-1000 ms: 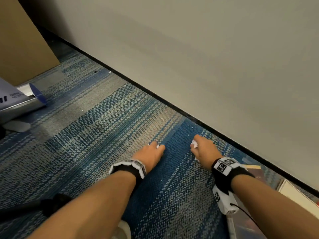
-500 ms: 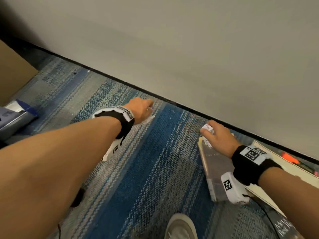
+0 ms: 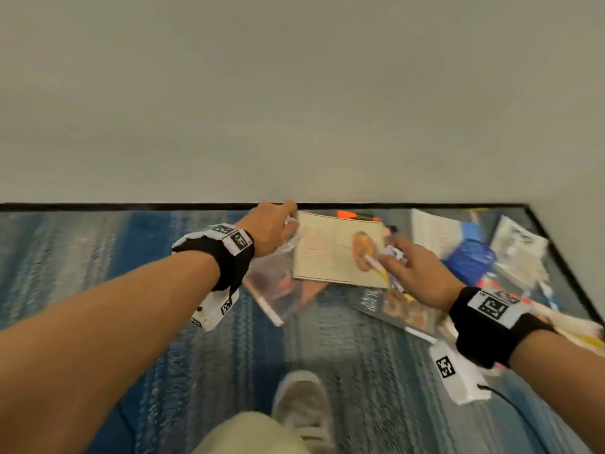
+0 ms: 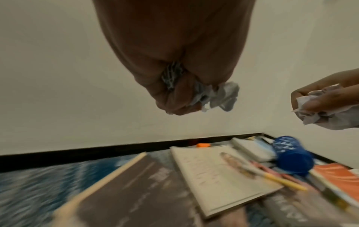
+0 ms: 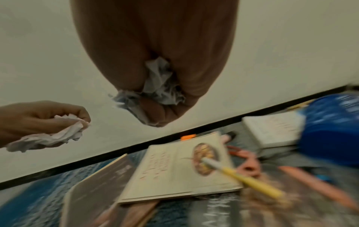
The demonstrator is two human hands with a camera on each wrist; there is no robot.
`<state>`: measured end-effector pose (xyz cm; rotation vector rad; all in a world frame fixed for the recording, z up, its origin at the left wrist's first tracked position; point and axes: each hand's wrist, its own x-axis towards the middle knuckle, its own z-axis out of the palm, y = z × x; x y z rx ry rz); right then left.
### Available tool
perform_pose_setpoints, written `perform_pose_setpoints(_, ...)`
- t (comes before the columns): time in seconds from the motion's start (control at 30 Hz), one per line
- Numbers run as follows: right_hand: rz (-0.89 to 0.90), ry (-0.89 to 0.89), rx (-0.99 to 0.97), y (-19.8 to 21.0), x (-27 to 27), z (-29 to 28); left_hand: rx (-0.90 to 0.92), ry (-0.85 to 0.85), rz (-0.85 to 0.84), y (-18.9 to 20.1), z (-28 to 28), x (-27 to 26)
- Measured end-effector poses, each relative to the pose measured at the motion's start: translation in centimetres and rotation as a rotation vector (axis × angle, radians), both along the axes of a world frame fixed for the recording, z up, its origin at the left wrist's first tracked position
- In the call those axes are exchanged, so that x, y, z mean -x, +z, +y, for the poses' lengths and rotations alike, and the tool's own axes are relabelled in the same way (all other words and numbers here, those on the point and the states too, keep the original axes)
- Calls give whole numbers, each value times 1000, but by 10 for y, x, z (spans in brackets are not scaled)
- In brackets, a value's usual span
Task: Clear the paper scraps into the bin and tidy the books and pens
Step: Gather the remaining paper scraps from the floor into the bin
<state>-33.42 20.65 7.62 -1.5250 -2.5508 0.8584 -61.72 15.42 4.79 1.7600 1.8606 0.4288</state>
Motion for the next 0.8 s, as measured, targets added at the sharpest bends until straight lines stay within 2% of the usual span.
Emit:
perform_pose_setpoints(0.13,-92,-199,-170,43,-96,-10,-92,-177,-56,28,24,-92)
perform_pose_setpoints(0.27,-36,-396,-300,65,-167,-37,-200,-348,-93,51,28,-182)
perform_pose_setpoints(0.37,-5,-404,-343,66,-208,-70,-239,-454,-80,65,20,-253)
perform_pose_setpoints(0.53,21,-298,-346,63,-273,-114,-271,-606,-21,82,9,-364)
perform_pose_setpoints(0.8,234,-435,-425,39,-427,-141,-379,-693,-6,100,-4,-521)
